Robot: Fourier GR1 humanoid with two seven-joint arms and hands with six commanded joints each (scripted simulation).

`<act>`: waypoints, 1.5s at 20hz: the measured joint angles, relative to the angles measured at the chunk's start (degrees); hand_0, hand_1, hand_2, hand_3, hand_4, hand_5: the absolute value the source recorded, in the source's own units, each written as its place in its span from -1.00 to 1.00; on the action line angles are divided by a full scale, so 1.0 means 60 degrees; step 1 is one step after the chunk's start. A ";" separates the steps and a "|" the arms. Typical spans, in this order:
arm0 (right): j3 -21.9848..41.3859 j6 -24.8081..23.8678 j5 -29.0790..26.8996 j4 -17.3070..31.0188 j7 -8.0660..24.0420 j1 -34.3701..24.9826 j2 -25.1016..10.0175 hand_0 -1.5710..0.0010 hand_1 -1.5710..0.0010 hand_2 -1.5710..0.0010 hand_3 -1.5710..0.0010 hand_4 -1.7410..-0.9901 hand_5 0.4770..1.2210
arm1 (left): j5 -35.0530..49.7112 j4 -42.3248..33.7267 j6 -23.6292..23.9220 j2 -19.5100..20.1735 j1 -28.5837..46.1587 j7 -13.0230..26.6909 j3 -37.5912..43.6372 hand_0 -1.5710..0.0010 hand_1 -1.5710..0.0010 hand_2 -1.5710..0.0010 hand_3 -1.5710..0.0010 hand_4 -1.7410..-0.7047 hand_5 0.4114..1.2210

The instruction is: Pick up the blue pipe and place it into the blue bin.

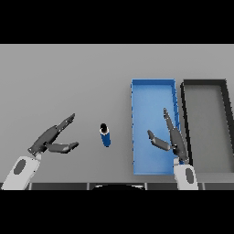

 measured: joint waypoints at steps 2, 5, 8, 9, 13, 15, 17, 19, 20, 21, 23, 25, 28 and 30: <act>0.0007 0.0004 0.0012 -0.0195 -0.0148 0.0139 -0.0054 1.00 1.00 1.00 1.00 0.41 -0.64 | -0.0260 -0.0157 -0.0139 -0.0274 0.0081 -0.0036 -0.0444 1.00 1.00 1.00 1.00 0.10 -0.80; 0.0179 -0.0003 0.0070 -0.0463 0.0086 0.0320 0.0090 1.00 1.00 1.00 1.00 0.39 -0.62 | -0.0880 -0.0332 0.0140 -0.0685 -0.0008 0.0193 -0.0941 1.00 1.00 1.00 1.00 0.08 -0.86; 0.0176 -0.0026 0.0045 -0.0529 0.0081 0.0373 0.0130 1.00 1.00 1.00 1.00 0.37 -0.61 | -0.1526 0.0037 0.0374 -0.1264 -0.0083 0.0087 -0.1364 1.00 1.00 1.00 1.00 0.07 -0.87; 0.0076 0.0004 -0.0069 -0.0574 0.0244 0.0281 0.0060 1.00 1.00 1.00 1.00 0.36 -0.61 | -0.1538 0.0079 0.0386 -0.1388 -0.0120 0.0099 -0.1418 1.00 1.00 1.00 1.00 0.06 -0.87; 0.0150 -0.0067 0.0067 -0.0561 0.0079 0.0450 0.0135 1.00 1.00 1.00 1.00 0.38 -0.62 | -0.1682 0.0944 0.0406 -0.2349 -0.0688 0.0471 -0.1741 1.00 1.00 1.00 1.00 0.06 -0.86; 0.0098 -0.0091 0.0026 -0.0637 0.0193 0.0491 0.0116 1.00 1.00 1.00 1.00 0.41 -0.64 | -0.1600 0.1419 0.0302 -0.2662 -0.0934 0.0366 -0.1721 1.00 1.00 1.00 1.00 0.07 -0.86; 0.0072 -0.0049 0.0011 -0.0640 0.0171 0.0529 0.0056 1.00 1.00 1.00 1.00 0.42 -0.65 | -0.1837 0.1814 0.0343 -0.3036 -0.1262 0.0470 -0.1888 1.00 1.00 1.00 1.00 0.14 -0.88; 0.0099 -0.0135 0.0089 -0.0624 0.0296 0.0469 0.0120 1.00 1.00 1.00 1.00 0.44 -0.66 | -0.2180 0.2121 0.0417 -0.3177 -0.1466 0.0234 -0.2005 1.00 1.00 1.00 1.00 0.18 -0.87; 0.0070 -0.0144 0.0072 -0.0608 0.0208 0.0476 0.0112 1.00 1.00 1.00 1.00 0.44 -0.65 | -0.2287 0.2213 0.0470 -0.3341 -0.1490 0.0162 -0.2102 1.00 1.00 1.00 1.00 0.14 -0.83; 0.0099 -0.0078 0.0055 -0.0640 0.0205 0.0540 0.0091 1.00 1.00 1.00 1.00 0.43 -0.65 | -0.2078 0.2352 0.0353 -0.3516 -0.1604 0.0137 -0.2045 1.00 1.00 1.00 1.00 0.10 -0.79; 0.0011 -0.0043 -0.0066 -0.0564 0.0312 0.0483 0.0078 1.00 1.00 1.00 1.00 0.43 -0.65 | -0.1955 0.2668 0.0325 -0.3968 -0.1847 0.0047 -0.2052 1.00 1.00 1.00 1.00 0.02 -0.70; 0.0018 -0.0064 -0.0045 -0.0618 0.0223 0.0457 0.0071 1.00 1.00 1.00 1.00 0.45 -0.66 | -0.1853 0.2839 0.0343 -0.4054 -0.1829 -0.0293 -0.1932 1.00 0.95 0.86 0.94 -0.09 -0.57; 0.0020 -0.0082 -0.0035 -0.0561 0.0145 0.0612 0.0111 1.00 1.00 1.00 1.00 0.44 -0.66 | -0.1750 0.3018 0.0497 -0.4408 -0.1895 -0.0228 -0.1879 0.63 0.42 0.31 0.38 -0.23 -0.13; 0.0036 -0.0086 -0.0048 -0.0580 0.0123 0.0552 0.0144 1.00 1.00 1.00 1.00 0.45 -0.66 | -0.1566 0.3127 0.0550 -0.4745 -0.1749 -0.0156 -0.1895 0.09 -0.09 -0.15 -0.12 -0.49 0.28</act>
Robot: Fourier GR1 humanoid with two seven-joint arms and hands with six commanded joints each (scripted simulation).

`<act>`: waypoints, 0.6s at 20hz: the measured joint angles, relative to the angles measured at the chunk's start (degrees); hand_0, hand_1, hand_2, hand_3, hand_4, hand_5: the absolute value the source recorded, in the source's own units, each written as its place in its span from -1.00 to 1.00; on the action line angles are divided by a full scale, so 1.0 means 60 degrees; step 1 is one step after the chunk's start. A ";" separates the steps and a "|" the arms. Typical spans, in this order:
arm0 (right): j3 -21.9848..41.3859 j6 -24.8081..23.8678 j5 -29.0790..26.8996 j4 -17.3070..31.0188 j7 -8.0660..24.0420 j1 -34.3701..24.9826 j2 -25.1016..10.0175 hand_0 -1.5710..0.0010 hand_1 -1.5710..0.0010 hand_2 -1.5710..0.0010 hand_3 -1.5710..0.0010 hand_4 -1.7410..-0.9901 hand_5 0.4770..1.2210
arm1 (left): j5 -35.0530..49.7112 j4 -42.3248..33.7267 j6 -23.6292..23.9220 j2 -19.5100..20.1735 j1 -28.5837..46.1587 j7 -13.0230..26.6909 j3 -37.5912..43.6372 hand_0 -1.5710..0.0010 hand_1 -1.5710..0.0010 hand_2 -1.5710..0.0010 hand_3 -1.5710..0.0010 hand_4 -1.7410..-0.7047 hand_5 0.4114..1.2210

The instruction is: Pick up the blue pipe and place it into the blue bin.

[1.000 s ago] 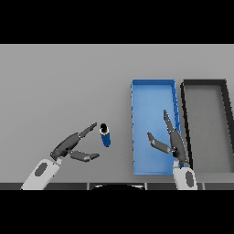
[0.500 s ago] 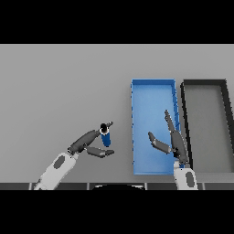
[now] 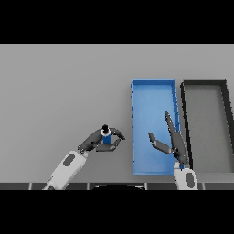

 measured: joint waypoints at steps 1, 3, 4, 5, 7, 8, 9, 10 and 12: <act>-0.0041 0.0066 -0.0116 -0.0074 0.0051 -0.0045 -0.0041 1.00 1.00 1.00 1.00 0.45 -0.66 | -0.0152 0.0002 0.0053 -0.0038 0.0038 -0.0162 -0.0079 -0.13 -0.27 -0.32 -0.29 -0.59 0.42; -0.0084 0.0090 -0.0151 -0.0053 0.0098 -0.0074 -0.0087 1.00 1.00 1.00 1.00 0.45 -0.66 | -0.0190 0.0051 -0.0098 0.0067 -0.0060 -0.0309 -0.0130 -0.44 -0.53 -0.56 -0.49 -0.73 0.63; -0.0069 0.0053 -0.0102 -0.0050 0.0125 -0.0092 -0.0073 1.00 1.00 1.00 1.00 0.45 -0.66 | -0.0222 0.0021 -0.0060 0.0062 -0.0032 -0.0425 -0.0210 -0.56 -0.63 -0.65 -0.56 -0.78 0.70; -0.0144 0.0100 -0.0143 -0.0021 0.0180 -0.0108 -0.0182 1.00 1.00 1.00 1.00 0.47 -0.66 | -0.0314 0.0028 0.0015 0.0034 -0.0047 -0.0533 -0.0282 -0.64 -0.70 -0.72 -0.62 -0.82 0.76; -0.0073 0.0102 -0.0140 -0.0077 0.0100 -0.0095 -0.0104 1.00 1.00 1.00 1.00 0.46 -0.67 | -0.0453 -0.0141 0.0174 0.0017 0.0133 -0.0723 -0.0392 -0.77 -0.81 -0.82 -0.72 -0.88 0.85; -0.0003 0.0086 -0.0085 -0.0047 0.0126 -0.0081 -0.0033 1.00 1.00 1.00 1.00 0.47 -0.67 | -0.0430 -0.0192 0.0280 -0.0016 0.0066 -0.0709 -0.0317 -0.82 -0.85 -0.86 -0.76 -0.91 0.88; -0.0005 0.0055 -0.0021 -0.0042 0.0178 -0.0083 -0.0059 1.00 1.00 1.00 1.00 0.47 -0.66 | -0.0432 -0.0273 0.0399 -0.0129 0.0044 -0.0791 -0.0311 -0.85 -0.88 -0.89 -0.79 -0.92 0.90; 0.0021 0.0037 0.0043 -0.0028 0.0130 -0.0043 -0.0061 1.00 1.00 1.00 1.00 0.47 -0.66 | -0.0381 -0.0524 0.0436 -0.0095 0.0067 -0.0922 -0.0283 -0.88 -0.90 -0.91 -0.81 -0.94 0.92; -0.0111 0.0049 -0.0043 0.0067 0.0219 -0.0202 -0.0145 1.00 1.00 1.00 1.00 0.49 -0.65 | -0.0317 -0.1010 0.0552 -0.0210 0.0021 -0.0897 -0.0325 -0.93 -0.94 -0.94 -0.84 -0.96 0.95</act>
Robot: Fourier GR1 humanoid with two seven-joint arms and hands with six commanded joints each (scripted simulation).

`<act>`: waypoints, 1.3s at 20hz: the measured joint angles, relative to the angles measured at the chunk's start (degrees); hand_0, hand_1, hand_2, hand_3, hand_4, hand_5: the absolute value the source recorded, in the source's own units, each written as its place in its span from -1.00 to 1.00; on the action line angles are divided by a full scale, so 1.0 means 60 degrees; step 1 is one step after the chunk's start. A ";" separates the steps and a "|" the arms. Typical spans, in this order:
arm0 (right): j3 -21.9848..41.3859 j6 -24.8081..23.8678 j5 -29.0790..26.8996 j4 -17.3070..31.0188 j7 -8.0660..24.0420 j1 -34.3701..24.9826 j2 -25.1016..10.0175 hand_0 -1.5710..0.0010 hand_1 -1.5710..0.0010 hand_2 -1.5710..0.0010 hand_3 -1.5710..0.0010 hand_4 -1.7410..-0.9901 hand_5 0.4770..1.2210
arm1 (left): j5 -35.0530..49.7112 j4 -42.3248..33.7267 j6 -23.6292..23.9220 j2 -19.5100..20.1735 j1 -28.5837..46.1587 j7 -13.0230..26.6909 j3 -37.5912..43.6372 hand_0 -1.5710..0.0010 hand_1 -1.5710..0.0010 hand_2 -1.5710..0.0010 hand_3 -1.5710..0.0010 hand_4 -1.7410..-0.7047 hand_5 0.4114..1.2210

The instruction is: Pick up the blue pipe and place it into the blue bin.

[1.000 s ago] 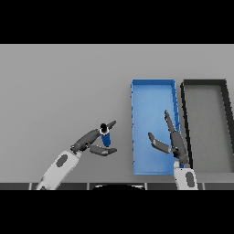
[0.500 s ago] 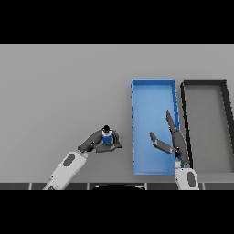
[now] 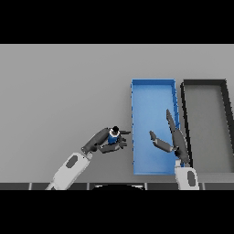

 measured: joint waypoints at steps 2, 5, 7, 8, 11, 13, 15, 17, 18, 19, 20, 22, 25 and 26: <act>0.0020 -0.0008 0.0071 0.0075 -0.0160 0.0046 -0.0004 1.00 1.00 1.00 1.00 0.52 -0.66 | 0.0161 -0.0240 -0.0050 -0.0091 -0.0277 0.0149 0.0072 -0.95 -0.96 -0.96 -0.86 -0.98 0.97; 0.0012 -0.0049 0.0090 0.0063 -0.0319 0.0149 0.0018 1.00 1.00 1.00 1.00 0.58 -0.67 | 0.0163 -0.0828 -0.0059 -0.0084 -0.0305 0.0528 -0.0099 -0.98 -0.98 -0.98 -0.89 -0.99 0.98; -0.0050 0.0000 0.0040 -0.0043 -0.0376 0.0162 -0.0101 1.00 1.00 1.00 1.00 0.60 -0.66 | 0.0262 -0.1135 -0.0065 -0.0057 -0.0503 0.0978 -0.0065 -0.98 -0.99 -0.99 -0.90 -0.99 0.99; -0.0110 -0.0028 0.0035 0.0021 -0.0458 0.0182 -0.0131 1.00 1.00 1.00 1.00 0.61 -0.66 | 0.0325 -0.1313 -0.0081 -0.0025 -0.0506 0.1139 -0.0075 -0.99 -0.99 -0.99 -0.90 -0.99 0.99; -0.0120 -0.0034 0.0050 0.0045 -0.0485 0.0067 -0.0150 1.00 1.00 1.00 1.00 0.64 -0.66 | 0.0135 -0.1441 -0.0039 -0.0061 -0.0545 0.1641 -0.0238 -0.99 -0.99 -0.99 -0.90 -1.00 0.99; -0.0122 0.0042 -0.0042 0.0041 -0.0399 0.0087 -0.0148 1.00 1.00 1.00 1.00 0.55 -0.66 | 0.0031 -0.1473 -0.0046 0.0023 -0.0467 0.1631 -0.0244 -1.00 -1.00 -1.00 -0.90 -1.00 0.99; -0.0121 0.0132 -0.0153 0.0020 -0.0253 0.0126 -0.0141 1.00 1.00 1.00 1.00 0.50 -0.66 | 0.0014 -0.1411 -0.0123 0.0021 -0.0474 0.1556 -0.0218 -1.00 -1.00 -1.00 -0.90 -1.00 0.99; -0.0108 0.0223 -0.0287 -0.0083 -0.0207 0.0168 -0.0123 1.00 1.00 1.00 1.00 0.48 -0.63 | 0.0012 -0.1380 -0.0171 0.0048 -0.0467 0.1533 -0.0168 -1.00 -1.00 -1.00 -0.90 -1.00 1.00; -0.0256 0.0474 -0.0710 -0.0218 -0.0496 0.0161 -0.0235 1.00 1.00 1.00 1.00 0.45 -0.61 | -0.0021 -0.1378 -0.0173 -0.0024 -0.0448 0.1583 -0.0223 -1.00 -1.00 -1.00 -0.90 -1.00 1.00; -0.0249 0.0833 -0.1156 -0.0387 -0.0595 0.0183 -0.0261 1.00 1.00 1.00 1.00 0.45 -0.65 | -0.0062 -0.1430 -0.0134 -0.0035 -0.0501 0.1628 -0.0205 -1.00 -1.00 -1.00 -0.90 -1.00 1.00; -0.0377 0.1347 -0.2011 -0.0508 -0.0483 -0.0002 -0.0327 1.00 1.00 1.00 1.00 0.41 -0.70 | -0.0141 -0.1368 -0.0137 -0.0096 -0.0497 0.1700 -0.0270 -1.00 -1.00 -1.00 -0.91 -1.00 1.00; -0.0490 0.2279 -0.3251 -0.0994 -0.0071 -0.0379 -0.0895 1.00 1.00 1.00 1.00 0.29 -0.78 | -0.0145 -0.1246 -0.0143 -0.0177 -0.0591 0.1685 -0.0189 -1.00 -1.00 -1.00 -0.90 -1.00 1.00; -0.0267 0.3320 -0.4566 -0.1867 0.0935 -0.0874 -0.1802 1.00 1.00 1.00 1.00 0.14 -0.94 | -0.0182 -0.1317 -0.0230 -0.0102 -0.0522 0.1575 -0.0187 -1.00 -1.00 -1.00 -0.90 -1.00 1.00; -0.0169 0.3422 -0.4959 -0.2093 0.1464 -0.1199 -0.2032 1.00 1.00 1.00 1.00 0.12 -0.94 | -0.0237 -0.1351 -0.0233 -0.0075 -0.0431 0.1558 -0.0240 -1.00 -1.00 -1.00 -0.90 -1.00 1.00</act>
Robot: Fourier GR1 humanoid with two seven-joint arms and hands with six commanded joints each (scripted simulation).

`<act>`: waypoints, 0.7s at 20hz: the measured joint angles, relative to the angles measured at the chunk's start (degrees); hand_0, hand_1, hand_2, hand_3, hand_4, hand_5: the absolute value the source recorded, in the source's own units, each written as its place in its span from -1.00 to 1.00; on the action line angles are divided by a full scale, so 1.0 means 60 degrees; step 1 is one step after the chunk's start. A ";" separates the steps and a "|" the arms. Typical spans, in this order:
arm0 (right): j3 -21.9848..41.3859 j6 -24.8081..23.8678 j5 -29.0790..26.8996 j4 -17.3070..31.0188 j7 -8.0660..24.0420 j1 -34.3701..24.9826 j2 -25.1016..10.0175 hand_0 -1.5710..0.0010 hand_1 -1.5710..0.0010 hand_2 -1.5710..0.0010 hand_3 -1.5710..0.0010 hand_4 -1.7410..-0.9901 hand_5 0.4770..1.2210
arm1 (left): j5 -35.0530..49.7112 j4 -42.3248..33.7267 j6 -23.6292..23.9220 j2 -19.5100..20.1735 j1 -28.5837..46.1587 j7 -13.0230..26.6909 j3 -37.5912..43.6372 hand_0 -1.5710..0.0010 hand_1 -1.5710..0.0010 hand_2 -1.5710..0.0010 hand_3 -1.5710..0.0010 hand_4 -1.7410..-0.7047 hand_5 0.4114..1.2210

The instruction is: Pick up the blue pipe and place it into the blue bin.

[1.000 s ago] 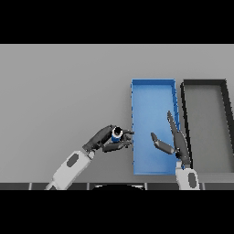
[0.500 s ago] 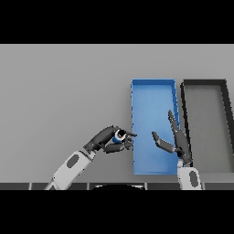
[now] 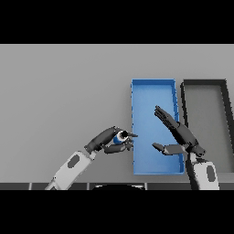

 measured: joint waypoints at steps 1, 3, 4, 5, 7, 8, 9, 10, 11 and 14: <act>0.0160 0.0157 -0.0172 -0.0182 0.0236 -0.0298 -0.0158 1.00 1.00 1.00 1.00 0.14 -0.94 | -0.0005 -0.0038 -0.0078 0.0090 0.0011 -0.0093 0.0020 -1.00 -1.00 -1.00 -0.89 -1.00 1.00; 0.0427 0.0398 -0.0610 -0.0428 0.0873 -0.0763 -0.0433 1.00 1.00 1.00 1.00 0.15 -0.93 | -0.0011 -0.0009 -0.0053 0.0030 -0.0037 -0.0103 0.0077 -1.00 -1.00 -1.00 -0.89 -1.00 1.00; 0.0668 0.0473 -0.0698 -0.0463 0.1168 -0.1071 -0.0409 1.00 1.00 1.00 1.00 0.14 -0.91 | 0.0023 -0.0037 -0.0038 0.0030 -0.0118 -0.0009 0.0150 -1.00 -1.00 -1.00 -0.89 -1.00 1.00; 0.0917 0.0599 -0.0583 -0.0484 0.1313 -0.1324 -0.0375 1.00 1.00 1.00 1.00 0.14 -0.89 | -0.0028 0.0022 -0.0078 -0.0010 -0.0083 0.0070 0.0078 -1.00 -1.00 -1.00 -0.89 -1.00 1.00; 0.1313 0.0757 -0.0194 -0.0318 0.1472 -0.1937 -0.0220 1.00 1.00 1.00 1.00 0.19 -0.88 | 0.0034 0.0018 -0.0184 -0.0040 -0.0097 0.0051 0.0091 -1.00 -1.00 -1.00 -0.89 -1.00 1.00; 0.1520 0.0857 -0.0099 -0.0247 0.1524 -0.2124 -0.0096 1.00 1.00 1.00 1.00 0.24 -0.87 | -0.0001 -0.0077 -0.0183 -0.0037 -0.0043 -0.0001 0.0052 -1.00 -1.00 -1.00 -0.89 -1.00 1.00; 0.1682 0.0937 -0.0166 -0.0153 0.1729 -0.2336 -0.0007 1.00 1.00 1.00 1.00 0.30 -0.86 | -0.0021 -0.0029 -0.0178 -0.0041 -0.0105 0.0023 0.0107 -1.00 -1.00 -1.00 -0.89 -1.00 1.00; 0.1806 0.0945 -0.0170 -0.0028 0.1869 -0.2615 0.0115 1.00 1.00 1.00 1.00 0.33 -0.86 | 0.0030 -0.0029 -0.0270 -0.0022 -0.0020 -0.0061 0.0096 -1.00 -1.00 -1.00 -0.91 -1.00 1.00; 0.2000 0.0987 -0.0080 0.0100 0.1996 -0.2887 0.0291 1.00 1.00 1.00 1.00 0.35 -0.86 | 0.0042 -0.0015 -0.0279 -0.0084 -0.0116 -0.0069 0.0129 -1.00 -1.00 -1.00 -0.93 -1.00 1.00; 0.2320 0.1014 -0.0023 0.0319 0.2276 -0.3400 0.0626 1.00 1.00 1.00 1.00 0.37 -0.86 | 0.0072 0.0119 -0.0450 -0.0160 -0.0096 -0.0104 0.0103 -1.00 -1.00 -1.00 -0.96 -1.00 1.00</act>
